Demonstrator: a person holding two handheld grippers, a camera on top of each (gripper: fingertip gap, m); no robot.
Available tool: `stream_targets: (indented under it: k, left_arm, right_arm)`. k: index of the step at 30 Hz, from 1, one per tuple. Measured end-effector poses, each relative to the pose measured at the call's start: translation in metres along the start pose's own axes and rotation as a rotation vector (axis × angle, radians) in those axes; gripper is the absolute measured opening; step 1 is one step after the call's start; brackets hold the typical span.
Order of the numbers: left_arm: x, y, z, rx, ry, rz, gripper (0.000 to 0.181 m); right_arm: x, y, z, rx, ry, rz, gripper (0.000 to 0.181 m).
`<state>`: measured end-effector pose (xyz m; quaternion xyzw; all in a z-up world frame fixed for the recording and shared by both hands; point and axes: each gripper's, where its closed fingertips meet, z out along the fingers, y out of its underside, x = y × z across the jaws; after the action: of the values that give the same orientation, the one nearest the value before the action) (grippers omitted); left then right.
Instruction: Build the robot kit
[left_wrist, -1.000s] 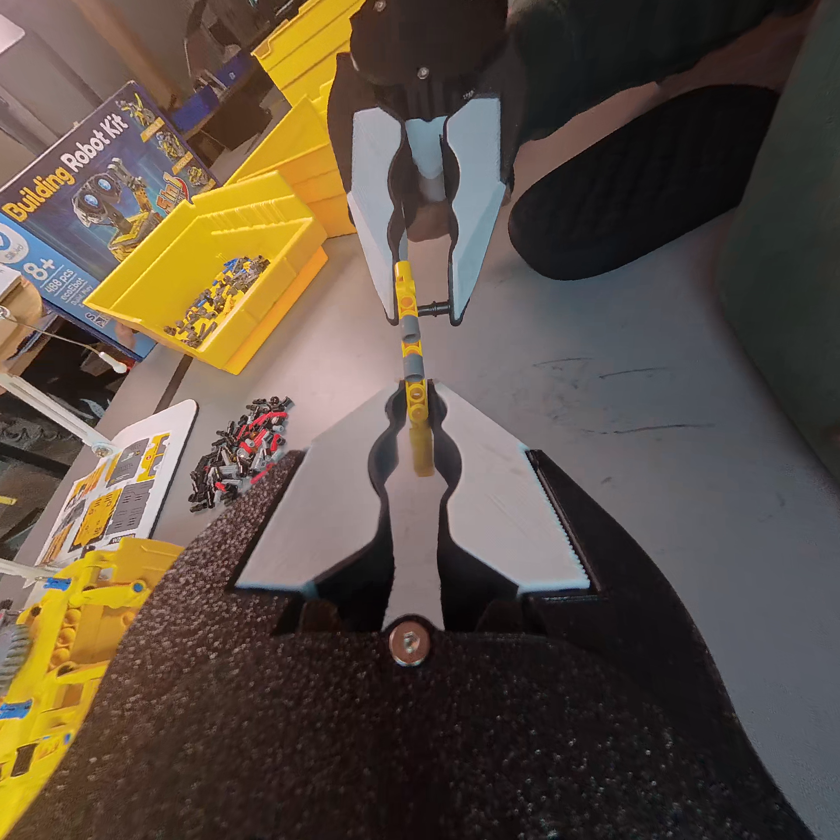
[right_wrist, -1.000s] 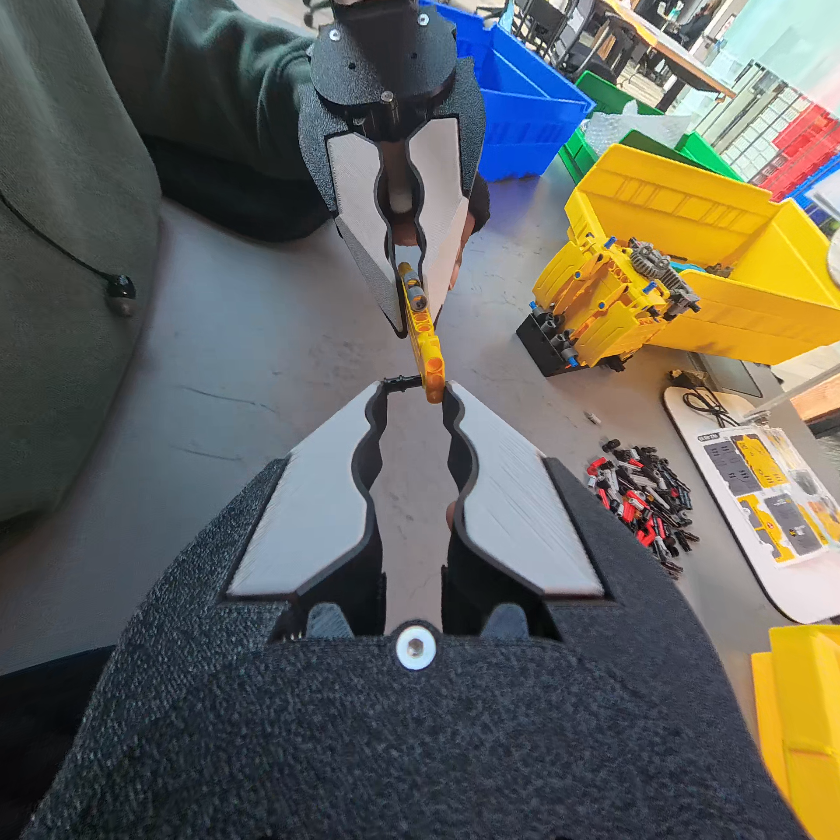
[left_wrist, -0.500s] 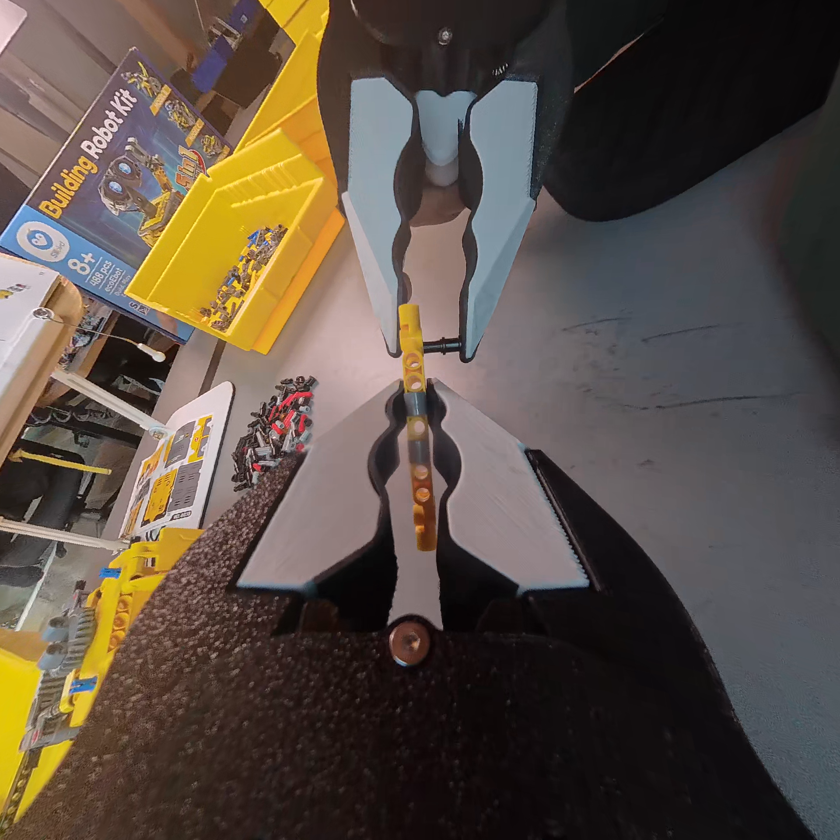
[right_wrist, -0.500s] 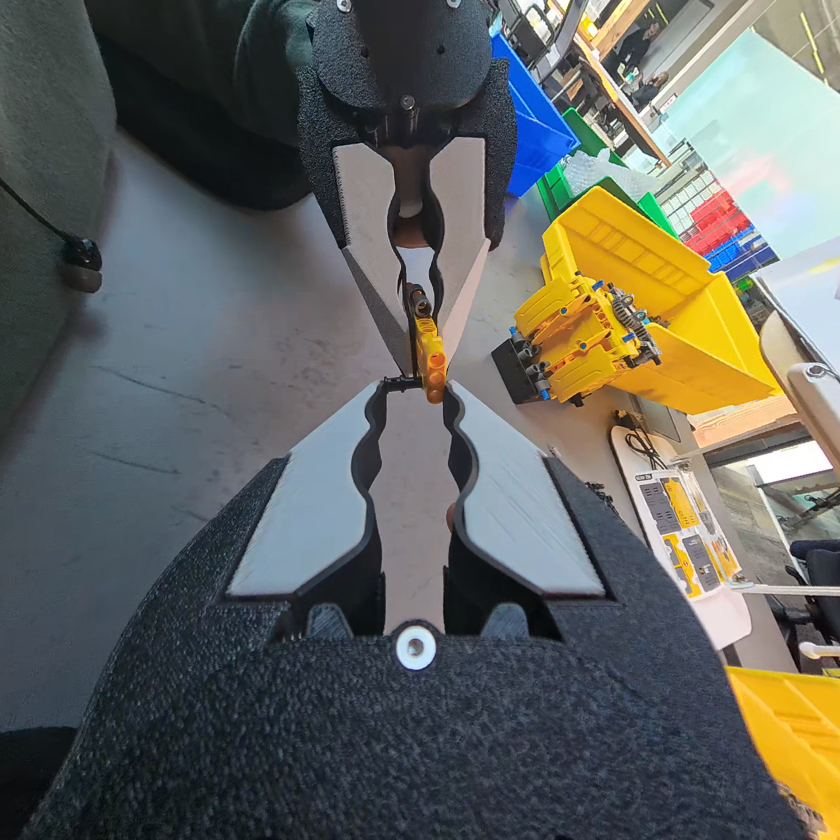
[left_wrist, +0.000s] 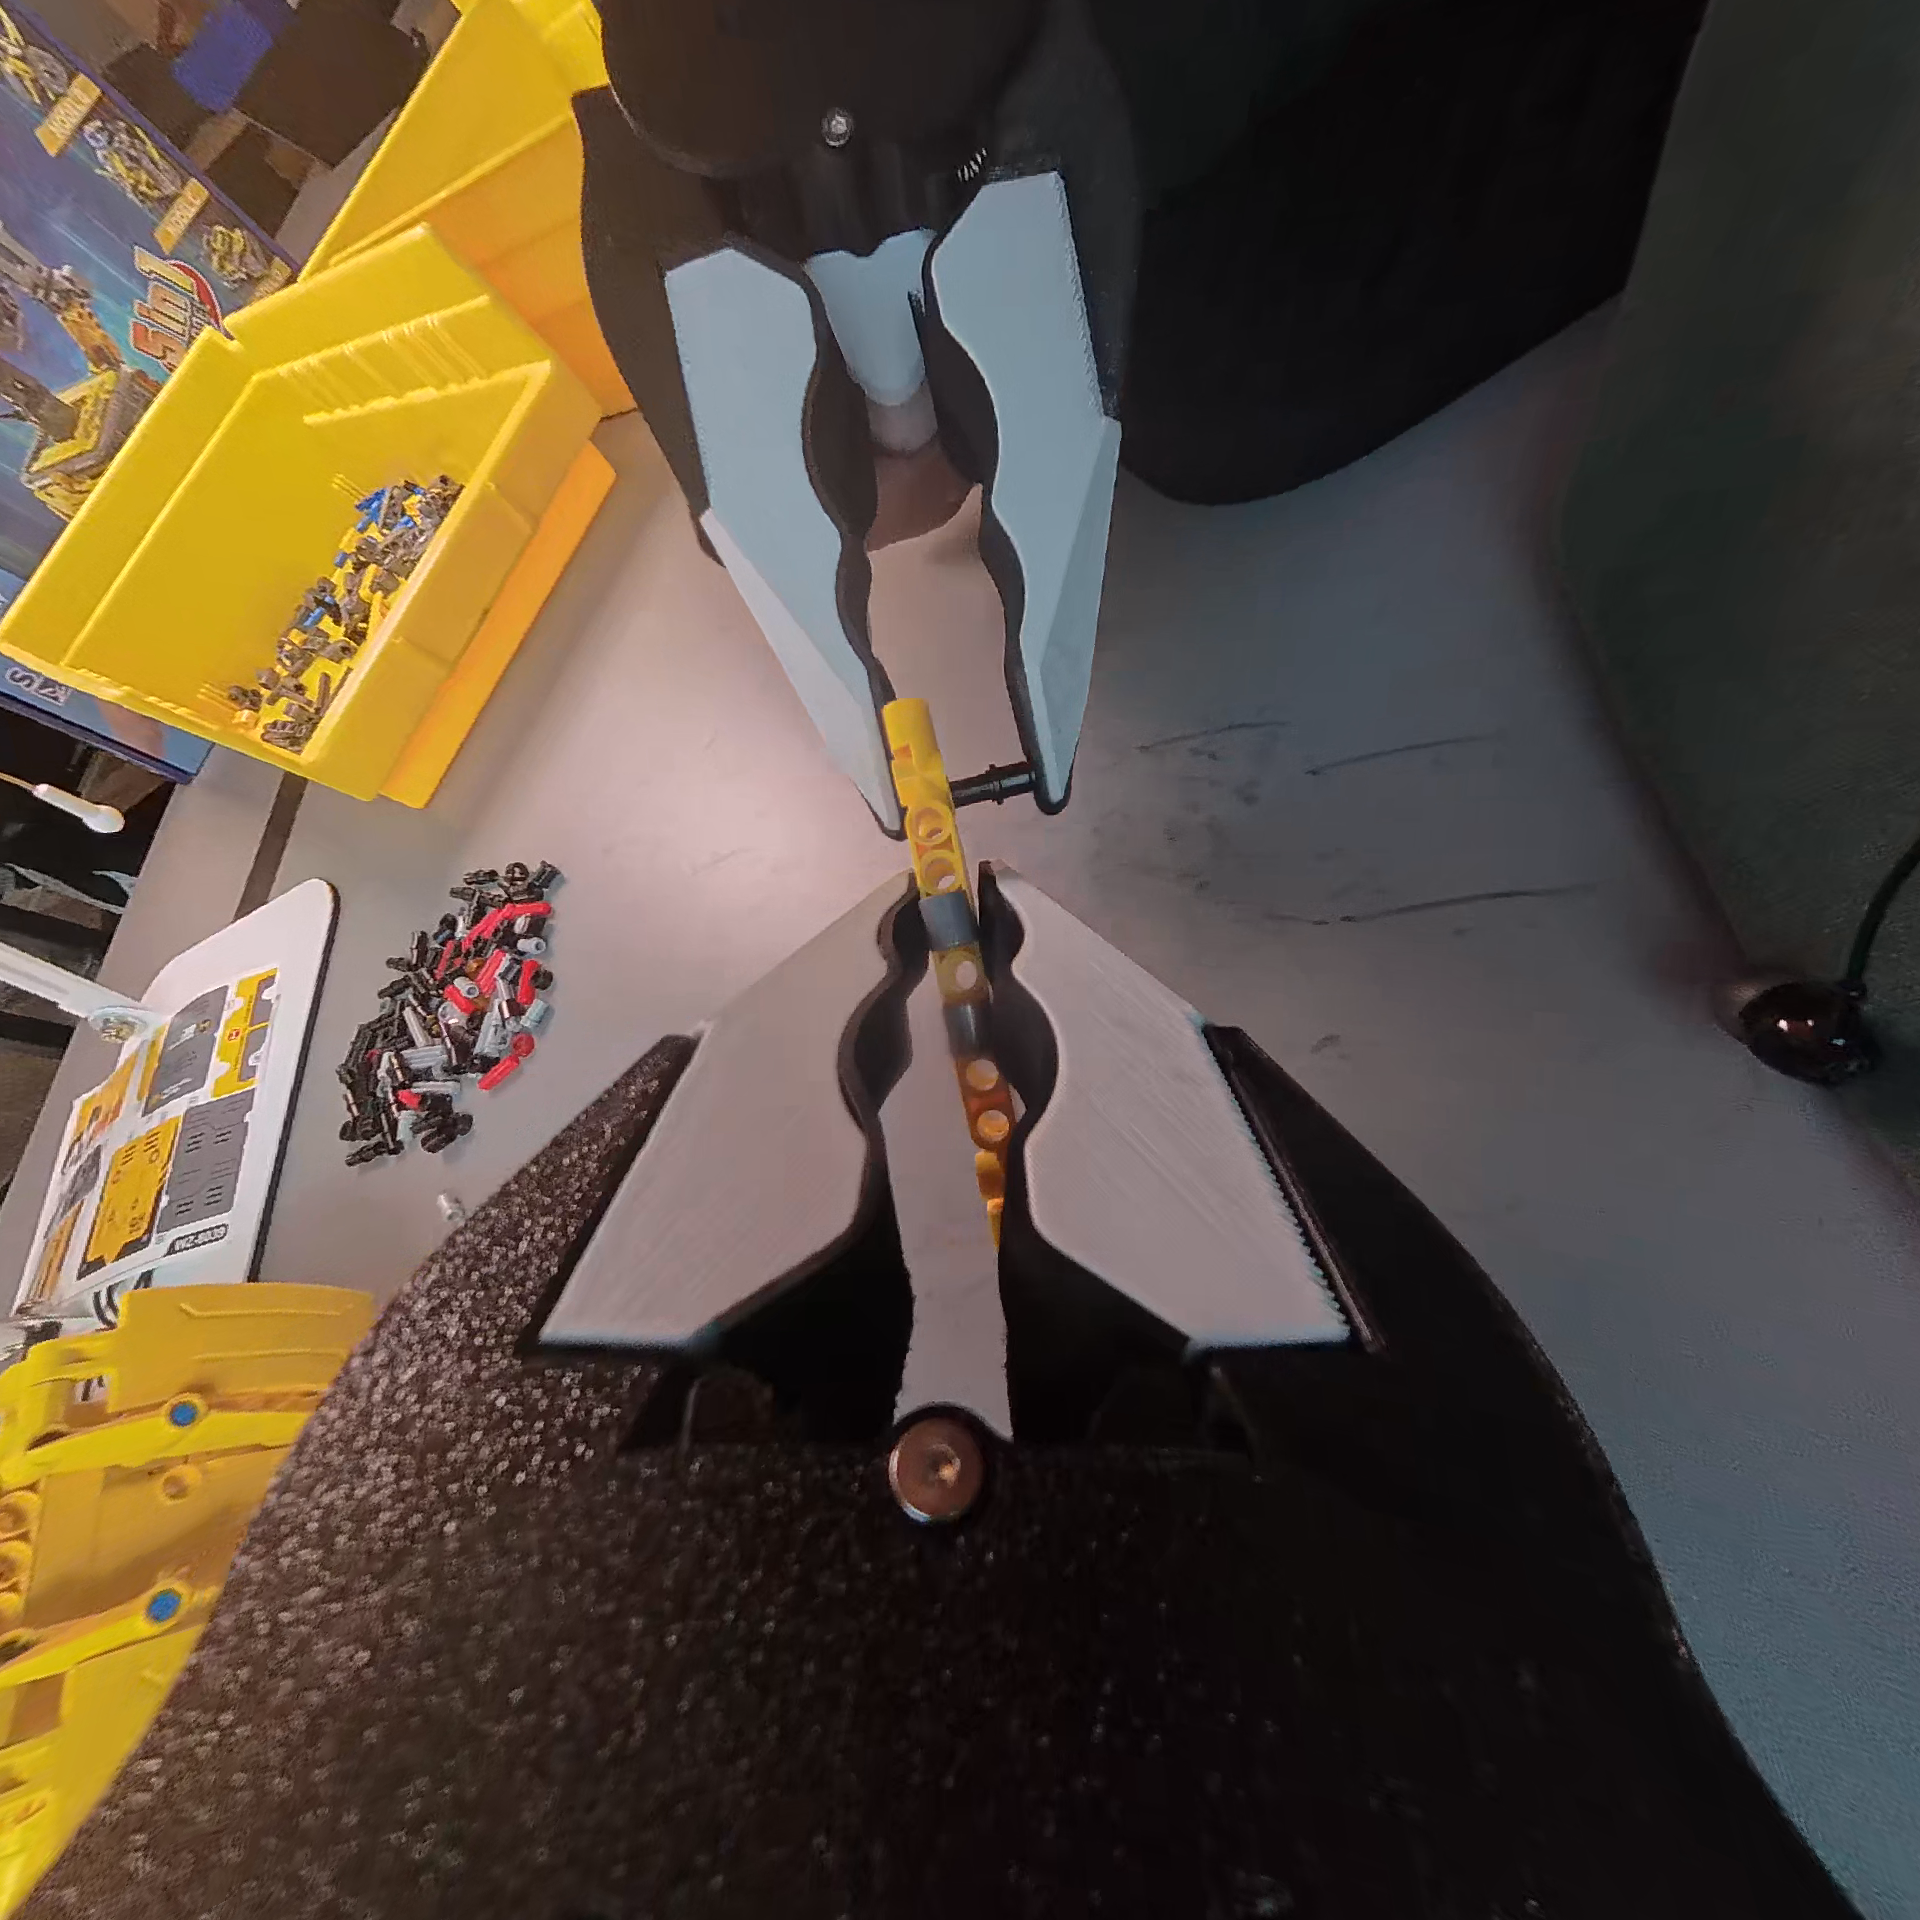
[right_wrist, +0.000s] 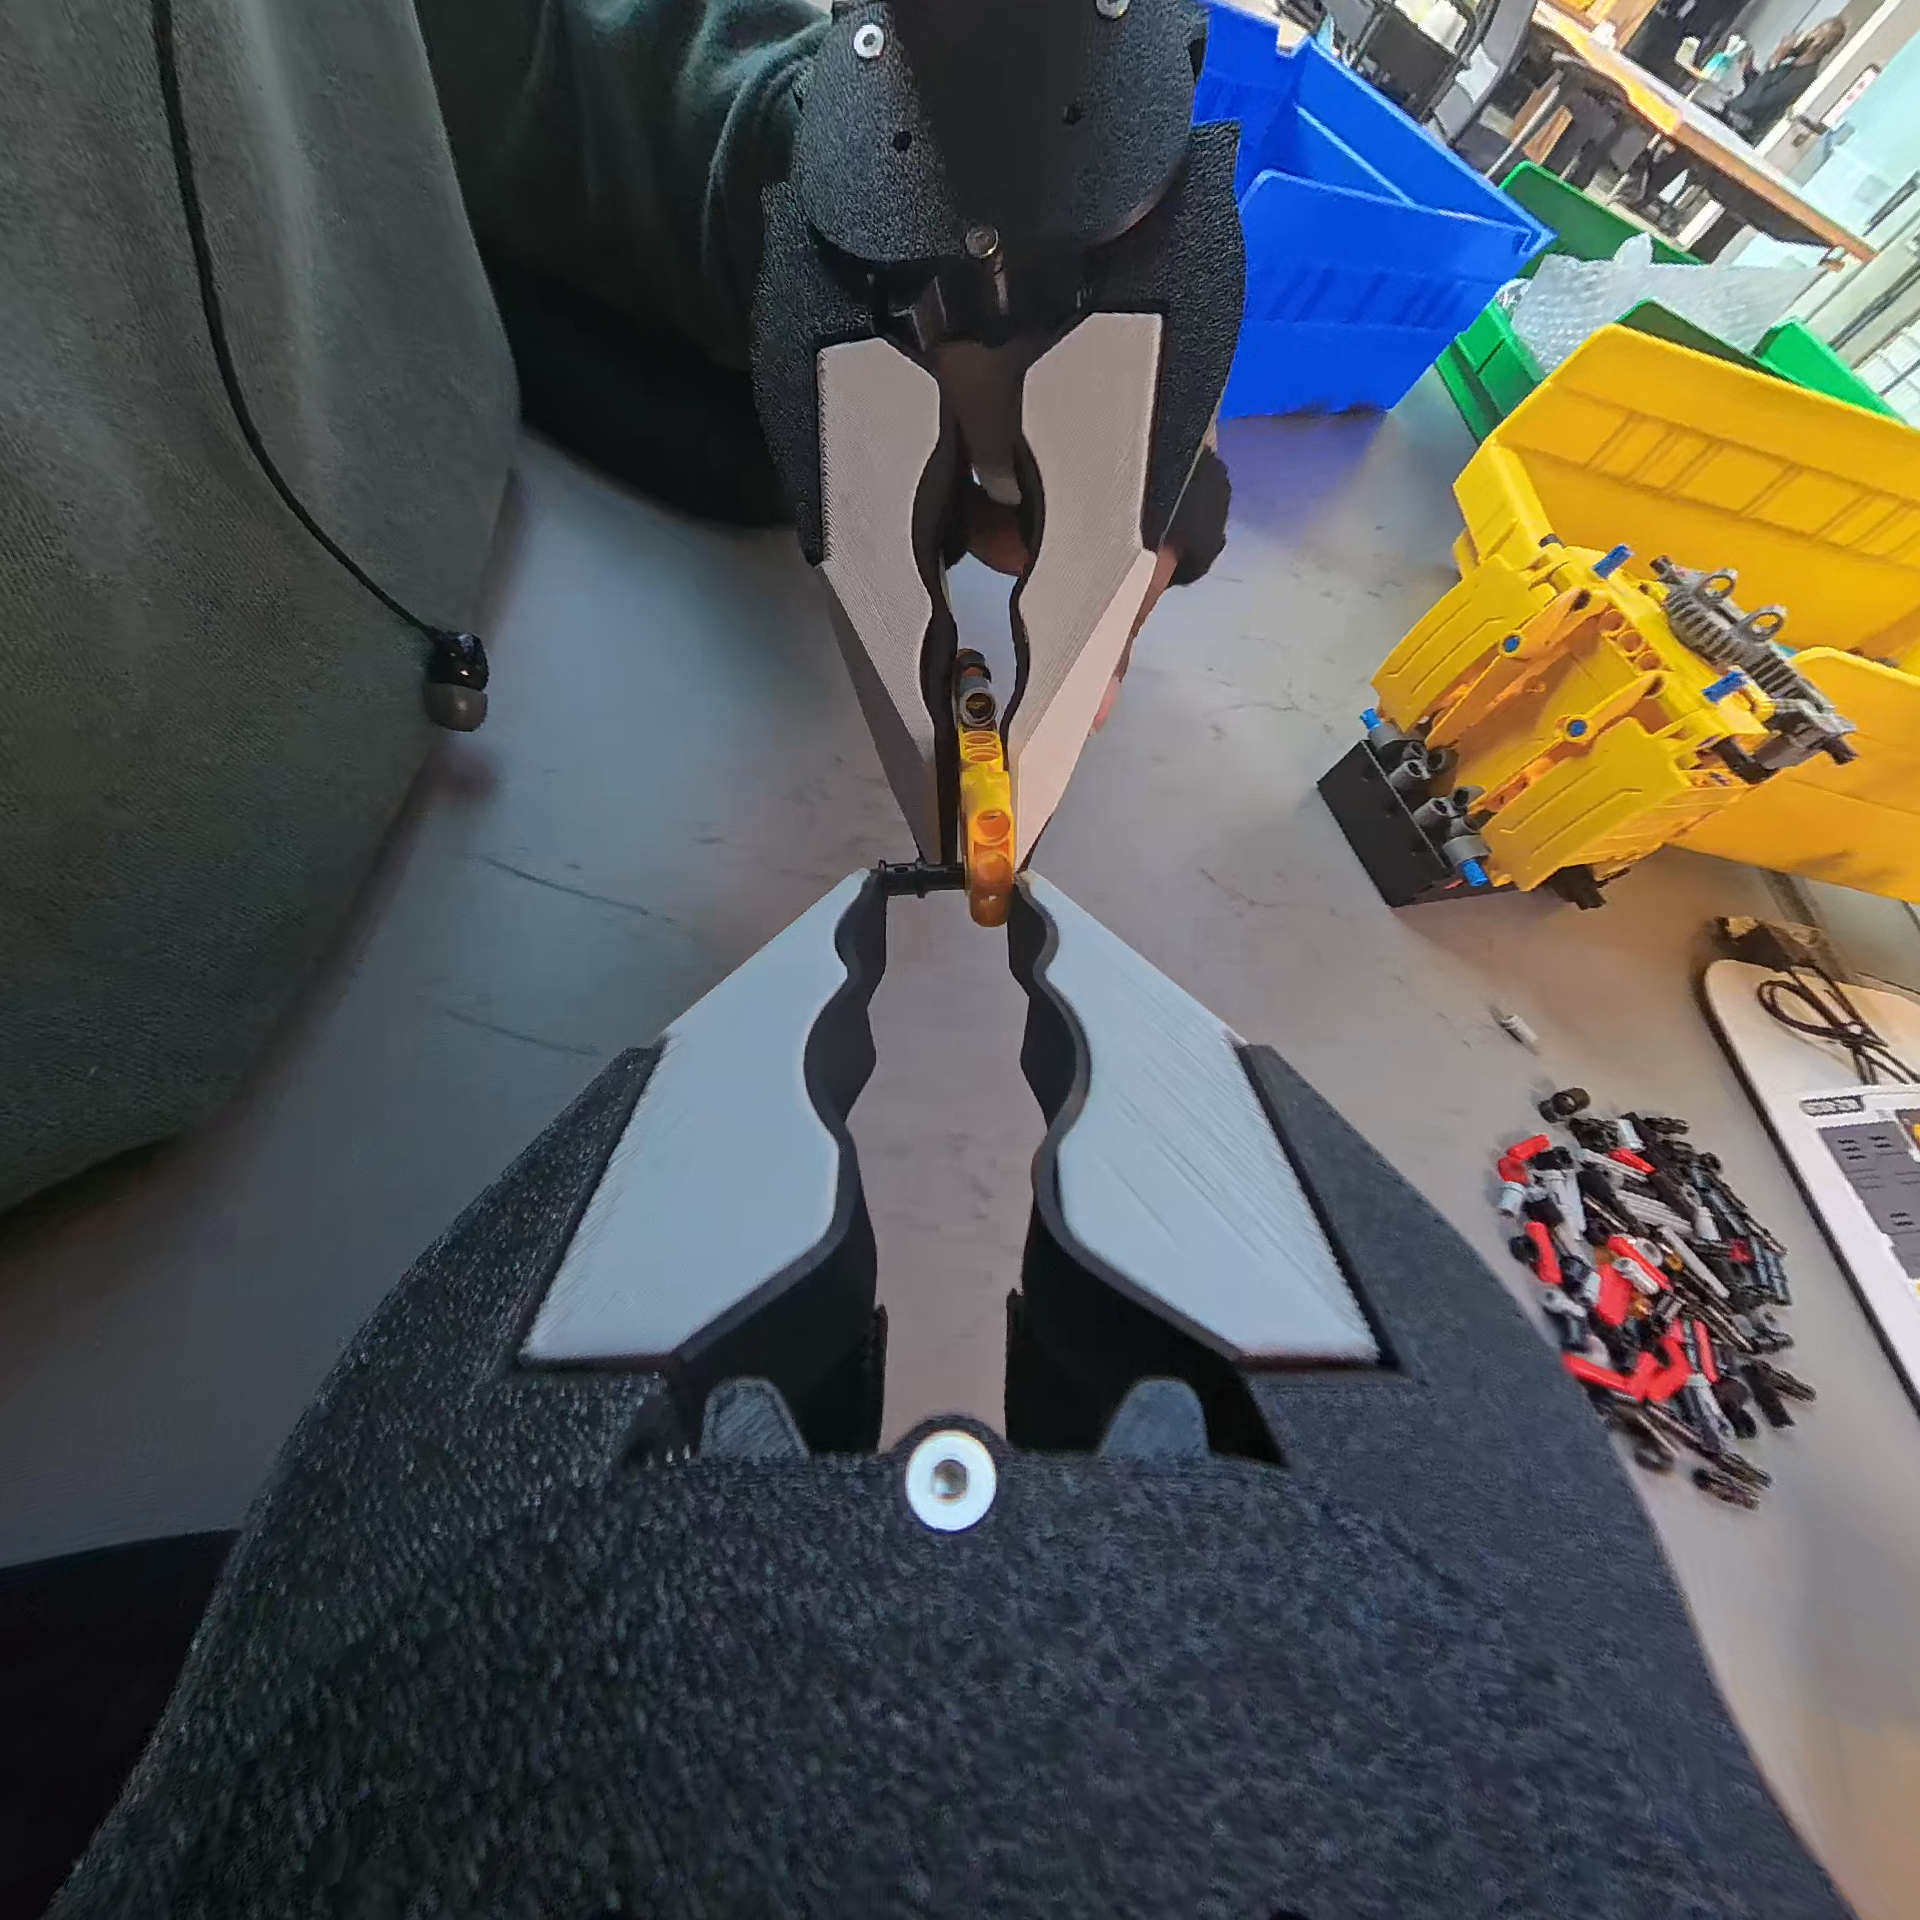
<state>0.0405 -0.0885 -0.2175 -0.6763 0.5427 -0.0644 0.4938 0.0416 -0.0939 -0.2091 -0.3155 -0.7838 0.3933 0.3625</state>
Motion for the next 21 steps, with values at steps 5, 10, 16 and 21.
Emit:
stream_targets:
  k: [5,10,16,21]
  left_arm:
    - [0.006,0.000,0.003,-0.006,0.024,-0.009,0.007]
    - [-0.007,0.002,0.002,-0.026,-0.027,-0.055,0.008]
    - [-0.013,0.009,0.002,-0.073,-0.047,-0.089,0.008]
    - [-0.012,0.012,0.002,-0.107,-0.040,-0.098,0.007]
  right_arm:
    - [-0.007,0.004,0.001,0.007,-0.071,0.077,0.023]
    - [0.009,0.005,-0.001,-0.019,0.006,0.115,0.029]
    - [0.016,0.007,0.000,-0.121,0.116,-0.004,0.025]
    - [0.014,0.010,0.002,-0.171,0.122,-0.036,0.025]
